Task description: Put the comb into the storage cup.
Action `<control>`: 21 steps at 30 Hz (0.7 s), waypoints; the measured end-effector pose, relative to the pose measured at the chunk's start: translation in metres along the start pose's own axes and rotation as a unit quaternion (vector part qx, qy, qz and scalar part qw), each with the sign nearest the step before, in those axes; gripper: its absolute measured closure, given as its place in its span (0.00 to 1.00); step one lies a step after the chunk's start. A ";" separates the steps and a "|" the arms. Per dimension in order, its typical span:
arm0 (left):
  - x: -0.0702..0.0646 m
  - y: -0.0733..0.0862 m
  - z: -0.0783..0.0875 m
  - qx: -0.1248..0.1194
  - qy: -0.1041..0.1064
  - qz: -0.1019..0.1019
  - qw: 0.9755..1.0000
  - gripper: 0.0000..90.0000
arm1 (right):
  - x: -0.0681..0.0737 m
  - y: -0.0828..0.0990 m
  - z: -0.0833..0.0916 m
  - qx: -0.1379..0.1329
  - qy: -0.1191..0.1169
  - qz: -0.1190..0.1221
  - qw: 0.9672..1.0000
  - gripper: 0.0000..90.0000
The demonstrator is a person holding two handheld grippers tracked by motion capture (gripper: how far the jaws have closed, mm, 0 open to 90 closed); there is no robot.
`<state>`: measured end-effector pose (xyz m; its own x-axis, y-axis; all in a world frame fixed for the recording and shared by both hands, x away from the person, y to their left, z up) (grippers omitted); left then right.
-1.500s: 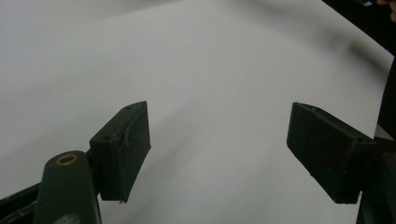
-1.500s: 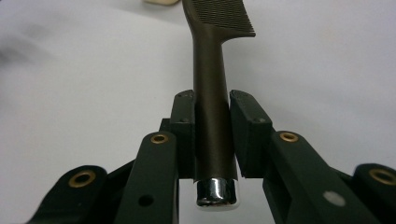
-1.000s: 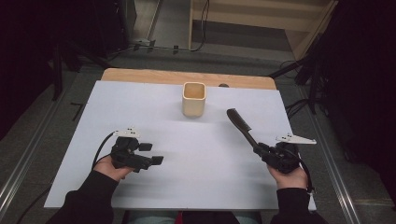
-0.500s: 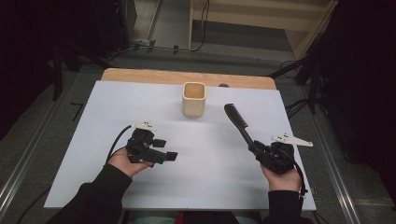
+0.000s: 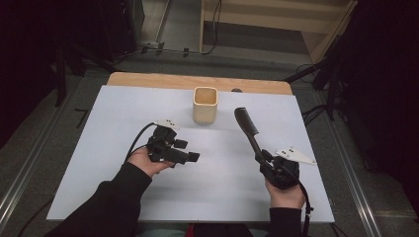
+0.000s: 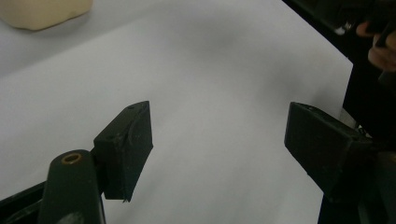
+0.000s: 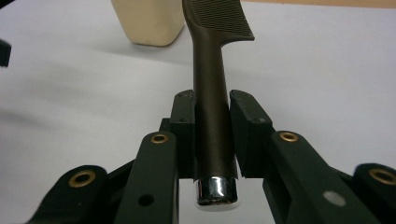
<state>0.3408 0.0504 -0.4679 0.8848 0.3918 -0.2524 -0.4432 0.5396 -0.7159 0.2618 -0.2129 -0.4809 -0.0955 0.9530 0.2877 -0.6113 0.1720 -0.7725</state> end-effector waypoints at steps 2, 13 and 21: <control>0.001 -0.003 -0.003 -0.002 0.001 0.004 1.000 0.27 | 0.003 0.005 -0.003 -0.004 0.004 0.001 1.000 0.78; 0.000 -0.023 -0.018 -0.001 0.007 0.010 1.000 0.27 | 0.011 0.007 -0.016 -0.037 0.006 -0.004 0.999 0.78; -0.003 -0.039 -0.028 -0.014 0.015 0.003 1.000 0.27 | 0.014 0.009 -0.022 -0.064 0.008 -0.013 0.998 0.78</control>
<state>0.3591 0.0073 -0.4571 0.8861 0.3724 -0.2758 -0.4448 0.5166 -0.7316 0.2720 -0.1928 -0.4965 -0.0675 0.9512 0.3011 -0.5087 0.2268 -0.8305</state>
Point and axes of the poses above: each handheld gripper's, and its own axes: z roughly backward along the jaws, y roughly out of its underside, x roughly to its left, the point moved 6 cm from there along -z, roughly forward along the jaws, and after that the axes turned 11 degrees about -z, right-handed, at the moved point
